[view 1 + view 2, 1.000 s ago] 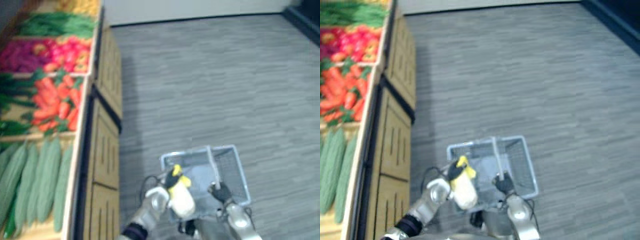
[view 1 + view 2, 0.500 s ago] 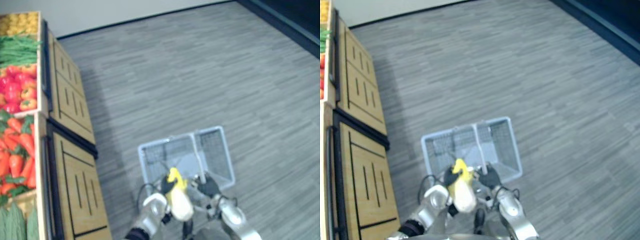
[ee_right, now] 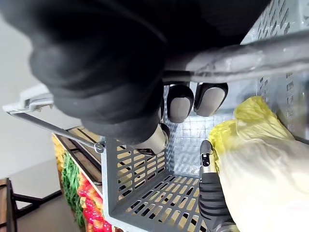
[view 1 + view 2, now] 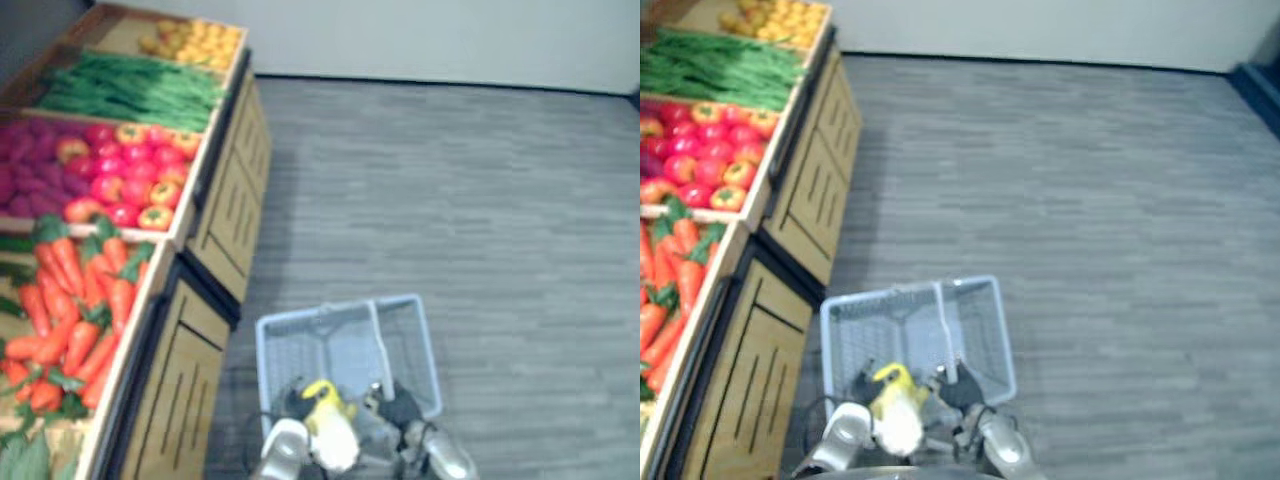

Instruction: Pick vegetable in the basket

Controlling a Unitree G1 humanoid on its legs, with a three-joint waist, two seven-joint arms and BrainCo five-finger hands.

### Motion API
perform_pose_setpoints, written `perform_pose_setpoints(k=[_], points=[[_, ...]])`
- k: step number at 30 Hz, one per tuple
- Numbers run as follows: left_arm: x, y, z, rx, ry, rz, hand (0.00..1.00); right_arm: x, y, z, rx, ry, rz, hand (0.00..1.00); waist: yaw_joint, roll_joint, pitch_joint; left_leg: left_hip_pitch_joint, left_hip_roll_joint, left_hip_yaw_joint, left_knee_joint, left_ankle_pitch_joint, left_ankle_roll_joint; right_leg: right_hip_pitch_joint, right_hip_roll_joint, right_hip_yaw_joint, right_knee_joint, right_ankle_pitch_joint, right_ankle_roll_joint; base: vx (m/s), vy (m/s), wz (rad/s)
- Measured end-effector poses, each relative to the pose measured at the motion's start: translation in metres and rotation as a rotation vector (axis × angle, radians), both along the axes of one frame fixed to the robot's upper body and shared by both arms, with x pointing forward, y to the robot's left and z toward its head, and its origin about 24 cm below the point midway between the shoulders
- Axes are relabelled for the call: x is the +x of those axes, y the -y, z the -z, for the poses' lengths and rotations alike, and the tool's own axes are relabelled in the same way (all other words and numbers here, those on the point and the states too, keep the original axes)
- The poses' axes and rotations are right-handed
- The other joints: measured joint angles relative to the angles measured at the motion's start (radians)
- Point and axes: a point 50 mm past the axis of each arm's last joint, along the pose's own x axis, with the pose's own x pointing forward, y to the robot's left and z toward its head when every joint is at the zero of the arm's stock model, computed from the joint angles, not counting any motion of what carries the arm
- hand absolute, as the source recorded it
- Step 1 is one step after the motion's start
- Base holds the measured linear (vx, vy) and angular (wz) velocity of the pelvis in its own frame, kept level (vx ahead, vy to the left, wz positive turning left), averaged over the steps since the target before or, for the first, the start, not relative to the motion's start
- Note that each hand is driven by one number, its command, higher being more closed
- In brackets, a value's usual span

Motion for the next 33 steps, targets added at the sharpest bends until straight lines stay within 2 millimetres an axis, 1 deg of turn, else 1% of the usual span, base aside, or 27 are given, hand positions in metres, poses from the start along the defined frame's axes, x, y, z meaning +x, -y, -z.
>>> perform_pose_setpoints(k=[1,2,3,4,5,6,7,8,9,10,11,12,14,15,17,18,20,22,23,24,25,27,29,30,31,32,33], points=[[-0.002,0.0,0.002,-0.007,-0.011,-0.012,0.0,0.0,0.003,0.003,-0.005,-0.015,0.017,1.0,-0.008,-0.014,-0.007,0.007,0.014,-0.055,-0.009,-0.018,-0.076,0.016,0.006,0.099,-0.205,0.101,0.017,0.45,-0.449,1.34],[-0.002,0.001,0.002,-0.009,-0.011,-0.011,0.0,-0.001,0.004,0.004,-0.005,-0.019,0.025,1.0,-0.008,-0.019,-0.01,0.01,0.018,-0.067,-0.009,-0.024,-0.087,0.021,0.003,0.11,-0.229,0.112,0.02,0.48,-0.494,1.52],[-0.003,0.004,0.003,-0.022,-0.018,-0.009,0.0,-0.001,0.009,0.008,-0.02,-0.034,0.05,1.0,-0.005,-0.025,-0.01,0.027,0.03,-0.115,-0.006,-0.065,-0.152,0.046,-0.01,0.122,-0.234,0.187,0.073,0.46,-0.523,1.33],[-0.004,0.006,0.003,-0.037,-0.021,0.009,0.0,0.003,0.013,0.013,-0.071,-0.04,0.034,1.0,-0.009,0.014,-0.011,0.032,0.079,-0.152,0.017,-0.077,-0.17,0.03,0.023,0.082,-0.129,0.18,0.074,0.45,-0.511,1.25],[-0.005,0.005,0.004,-0.04,-0.022,0.004,0.0,0.006,0.012,0.015,-0.09,-0.043,0.017,1.0,-0.002,0.026,-0.014,0.021,0.102,-0.153,0.044,-0.067,-0.164,0.026,0.037,0.064,-0.096,0.152,0.06,0.36,-0.488,1.01],[-0.004,0.005,0.003,-0.042,-0.009,-0.001,0.0,0.013,0.012,0.017,-0.117,-0.039,0.017,1.0,0.002,0.048,-0.014,-0.057,0.132,-0.183,0.171,-0.049,-0.161,0.037,0.042,0.01,-0.051,0.101,0.035,0.32,-0.45,1.08],[-0.005,0.006,0.003,-0.048,-0.007,0.002,0.0,0.016,0.015,0.021,-0.144,-0.049,0.024,1.0,0.0,0.052,-0.008,-0.137,0.148,-0.206,0.328,0.0,-0.148,0.082,0.031,-0.052,-0.039,0.062,0.015,0.3,-0.444,1.31],[-0.004,0.006,0.003,-0.061,-0.003,-0.009,0.0,0.017,0.016,0.024,-0.162,-0.055,0.025,1.0,-0.002,0.051,-0.002,-0.174,0.16,-0.202,0.404,0.038,-0.145,0.116,0.027,-0.083,-0.045,0.049,0.006,0.36,-0.448,1.46],[-0.003,0.005,0.002,-0.092,0.008,-0.045,0.0,0.019,0.02,0.028,-0.19,-0.073,0.049,1.0,0.005,0.04,0.008,-0.234,0.186,-0.152,0.531,0.069,-0.137,0.194,0.021,-0.144,-0.075,0.028,-0.007,0.29,-0.328,1.12],[-0.002,0.005,0.001,-0.107,0.015,-0.056,0.0,0.019,0.021,0.03,-0.194,-0.084,0.062,1.0,0.014,0.044,0.012,-0.253,0.203,-0.096,0.577,0.063,-0.128,0.233,0.02,-0.168,-0.097,0.023,-0.011,0.33,-0.329,1.2],[-0.003,0.006,0.0,-0.145,0.023,-0.078,0.0,0.019,0.023,0.036,-0.2,-0.115,0.098,1.0,0.025,0.038,0.016,-0.282,0.216,0.036,0.621,0.048,-0.103,0.306,0.017,-0.217,-0.148,0.02,-0.014,0.26,-0.182,0.9],[-0.003,0.006,-0.001,-0.172,0.029,-0.095,0.0,0.019,0.023,0.039,-0.205,-0.135,0.118,1.0,0.024,0.038,0.016,-0.296,0.213,0.11,0.611,0.043,-0.097,0.341,0.014,-0.247,-0.177,0.019,-0.012,0.25,-0.138,1.03],[-0.004,0.009,-0.001,-0.219,0.038,-0.098,0.0,0.018,0.028,0.047,-0.222,-0.178,0.133,1.0,0.024,0.055,0.006,-0.31,0.16,0.34,0.45,0.062,-0.076,0.403,0.016,-0.342,-0.22,0.003,0.007,0.27,-0.047,1.21],[-0.005,0.009,-0.001,-0.247,0.031,-0.118,0.0,0.016,0.028,0.052,-0.229,-0.205,0.131,1.0,0.026,0.047,-0.007,-0.276,0.133,0.433,0.368,0.053,-0.066,0.427,0.0,-0.395,-0.227,-0.008,0.024,0.31,-0.028,1.35],[-0.008,0.011,0.002,-0.274,0.006,-0.104,0.0,0.017,0.031,0.058,-0.235,-0.236,0.141,1.0,0.017,0.025,-0.015,-0.251,0.097,0.557,0.265,0.056,-0.05,0.451,-0.022,-0.493,-0.235,-0.006,0.032,0.33,-0.018,1.64],[-0.008,0.012,0.002,-0.287,0.002,-0.091,0.0,0.016,0.033,0.064,-0.242,-0.272,0.143,1.0,0.017,0.021,-0.015,-0.24,0.072,0.602,0.222,0.051,-0.007,0.479,-0.021,-0.548,-0.245,-0.003,0.036,0.34,0.002,1.69],[-0.009,0.015,0.003,-0.313,-0.014,-0.063,0.0,0.019,0.036,0.071,-0.249,-0.315,0.152,1.0,0.02,0.006,-0.012,-0.181,0.025,0.569,0.15,0.047,-0.002,0.542,-0.037,-0.594,-0.209,-0.005,0.039,0.33,0.005,1.34],[-0.011,0.019,0.004,-0.354,-0.034,-0.061,0.0,0.016,0.04,0.077,-0.251,-0.372,0.171,1.0,0.016,0.019,-0.015,-0.1,-0.014,0.527,0.06,0.048,-0.003,0.536,-0.093,-0.62,0.013,-0.011,0.049,0.33,0.031,1.14],[-0.011,0.019,0.004,-0.362,-0.036,-0.055,0.0,0.013,0.041,0.08,-0.253,-0.396,0.172,1.0,0.008,0.016,-0.018,-0.073,-0.033,0.491,0.029,0.047,-0.004,0.493,-0.147,-0.607,0.205,0.011,0.064,0.37,-0.019,1.24],[-0.01,0.021,0.004,-0.378,-0.037,-0.055,0.0,0.012,0.045,0.082,-0.249,-0.412,0.194,1.0,-0.004,0.014,-0.017,-0.046,-0.04,0.429,0.001,0.043,-0.009,0.404,-0.21,-0.53,0.435,0.051,0.074,0.52,-0.144,1.64],[-0.009,0.026,0.004,-0.388,-0.043,-0.033,0.0,0.015,0.048,0.081,-0.245,-0.409,0.213,1.0,-0.011,0.021,-0.005,-0.034,-0.032,0.359,-0.005,0.041,-0.011,0.288,-0.217,-0.413,0.584,-0.004,0.051,0.45,-0.199,1.42],[-0.008,0.026,0.003,-0.391,-0.04,-0.033,0.0,0.017,0.049,0.081,-0.243,-0.414,0.219,1.0,-0.01,0.027,0.009,-0.013,-0.014,0.326,-0.006,0.042,-0.013,0.223,-0.201,-0.356,0.596,-0.035,0.036,0.32,-0.22,0.9],[-0.003,0.027,0.0,-0.413,-0.019,-0.047,0.0,0.023,0.049,0.079,-0.233,-0.412,0.228,1.0,-0.011,0.043,0.025,0.007,0.029,0.26,0.019,0.047,-0.022,0.149,-0.165,-0.294,0.467,-0.053,0.02,0.27,-0.274,0.94],[0.004,0.027,-0.006,-0.417,0.02,-0.041,0.0,0.026,0.049,0.078,-0.225,-0.407,0.232,1.0,-0.012,0.046,0.027,0.013,0.06,0.223,0.037,0.055,-0.046,0.135,-0.131,-0.228,0.308,-0.057,0.012,0.25,-0.429,1.21],[0.011,0.03,-0.011,-0.425,0.053,-0.018,0.0,0.026,0.05,0.08,-0.22,-0.419,0.245,1.0,-0.018,0.027,0.017,0.007,0.066,0.191,0.044,0.069,-0.107,0.155,-0.102,-0.135,0.085,0.004,0.018,0.29,-0.514,1.38],[0.013,0.032,-0.013,-0.43,0.062,0.003,0.0,0.024,0.053,0.081,-0.211,-0.435,0.268,1.0,-0.023,0.006,0.011,0.002,0.049,0.173,0.044,0.063,-0.132,0.17,-0.103,-0.077,-0.023,0.087,0.017,0.28,-0.545,1.75],[0.017,0.042,-0.017,-0.444,0.065,0.073,0.0,0.025,0.06,0.084,-0.198,-0.46,0.322,1.0,-0.049,-0.014,0.021,0.001,0.052,0.136,0.03,0.034,-0.184,0.194,-0.099,0.002,-0.065,0.095,0.092,0.18,-0.365,1.27]])
